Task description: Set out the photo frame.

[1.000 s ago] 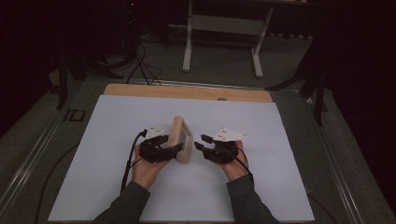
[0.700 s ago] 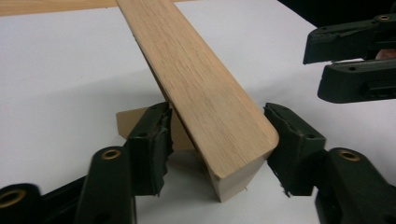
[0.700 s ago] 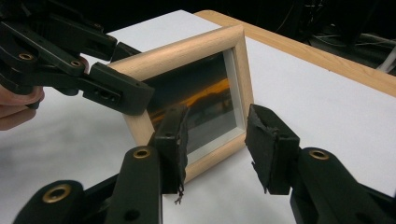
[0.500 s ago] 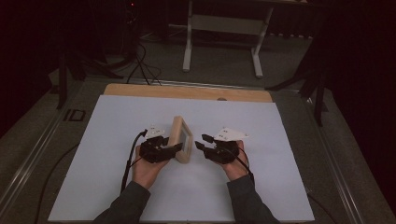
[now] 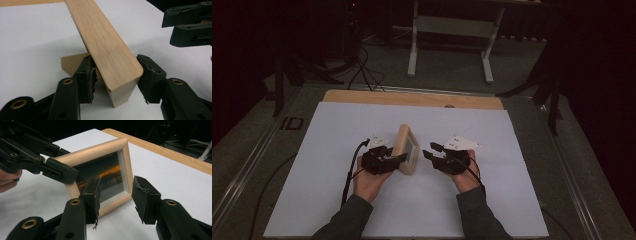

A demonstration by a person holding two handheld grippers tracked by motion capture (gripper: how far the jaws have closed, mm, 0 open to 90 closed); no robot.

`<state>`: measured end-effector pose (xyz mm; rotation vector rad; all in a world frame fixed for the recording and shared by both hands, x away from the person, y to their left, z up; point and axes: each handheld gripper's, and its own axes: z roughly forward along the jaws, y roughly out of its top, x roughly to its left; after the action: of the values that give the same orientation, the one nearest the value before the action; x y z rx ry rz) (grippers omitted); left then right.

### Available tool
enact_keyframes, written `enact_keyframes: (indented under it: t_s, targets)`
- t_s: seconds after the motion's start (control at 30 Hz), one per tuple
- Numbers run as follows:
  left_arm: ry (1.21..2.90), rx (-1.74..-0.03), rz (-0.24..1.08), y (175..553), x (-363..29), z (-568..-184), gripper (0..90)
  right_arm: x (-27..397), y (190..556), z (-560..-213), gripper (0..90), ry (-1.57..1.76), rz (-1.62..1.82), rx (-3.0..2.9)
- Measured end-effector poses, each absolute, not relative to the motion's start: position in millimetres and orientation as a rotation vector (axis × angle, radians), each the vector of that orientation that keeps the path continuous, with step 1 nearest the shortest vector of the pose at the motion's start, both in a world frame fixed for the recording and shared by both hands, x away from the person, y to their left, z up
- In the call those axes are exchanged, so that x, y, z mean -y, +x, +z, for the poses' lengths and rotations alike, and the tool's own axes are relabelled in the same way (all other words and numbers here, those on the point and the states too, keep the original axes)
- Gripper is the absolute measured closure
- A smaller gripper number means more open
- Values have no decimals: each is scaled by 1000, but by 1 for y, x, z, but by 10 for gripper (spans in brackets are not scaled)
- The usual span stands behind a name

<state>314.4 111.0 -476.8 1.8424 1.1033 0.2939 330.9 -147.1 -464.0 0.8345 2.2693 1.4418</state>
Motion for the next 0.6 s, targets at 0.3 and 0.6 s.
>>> enact_keyframes:
  t_s: [0.3,0.6]
  targets:
    - [1849,-1081,285,312,-108,-476,586,152,331,-461,573,842,1449,-2250]
    - [1883,-1035,319,308,-102,-475,605,157,332,-457,576,851,1457,-2218]
